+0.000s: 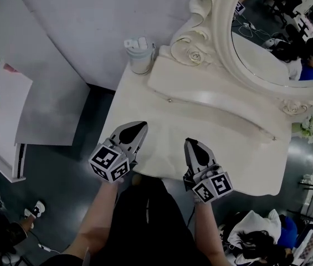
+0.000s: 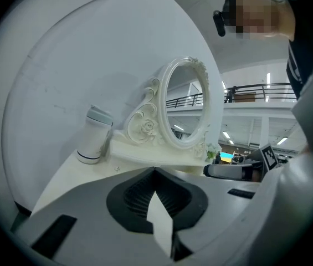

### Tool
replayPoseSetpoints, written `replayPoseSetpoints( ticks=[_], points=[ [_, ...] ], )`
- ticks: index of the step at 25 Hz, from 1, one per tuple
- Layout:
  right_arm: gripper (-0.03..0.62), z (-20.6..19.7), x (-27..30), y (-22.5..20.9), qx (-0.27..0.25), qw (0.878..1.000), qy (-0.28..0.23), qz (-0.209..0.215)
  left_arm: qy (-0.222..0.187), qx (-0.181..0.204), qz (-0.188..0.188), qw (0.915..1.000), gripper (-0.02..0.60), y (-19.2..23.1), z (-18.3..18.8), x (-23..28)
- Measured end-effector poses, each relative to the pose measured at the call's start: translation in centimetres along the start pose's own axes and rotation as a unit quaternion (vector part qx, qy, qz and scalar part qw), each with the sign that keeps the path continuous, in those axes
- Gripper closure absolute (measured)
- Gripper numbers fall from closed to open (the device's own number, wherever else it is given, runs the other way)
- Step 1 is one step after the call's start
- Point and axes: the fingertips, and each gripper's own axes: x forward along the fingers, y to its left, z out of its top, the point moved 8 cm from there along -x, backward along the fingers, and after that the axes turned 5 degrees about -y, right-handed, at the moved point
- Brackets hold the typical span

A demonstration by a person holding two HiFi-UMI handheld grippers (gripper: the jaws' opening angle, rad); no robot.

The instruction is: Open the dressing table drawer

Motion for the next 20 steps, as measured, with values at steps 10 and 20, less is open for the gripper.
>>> replayPoseSetpoints(
  ticks=[10,20],
  points=[
    [0.59,-0.6,3.7,-3.9,-0.019,0.999,0.029,0.003,0.038,0.033,0.0,0.9987,0.531,1.2,-1.6,6.7],
    [0.589,-1.3,7.3,-6.0,-0.033,0.998,0.058,0.022,0.101,0.076,0.038,0.9912,0.399,2.8,-3.0,11.9]
  ],
)
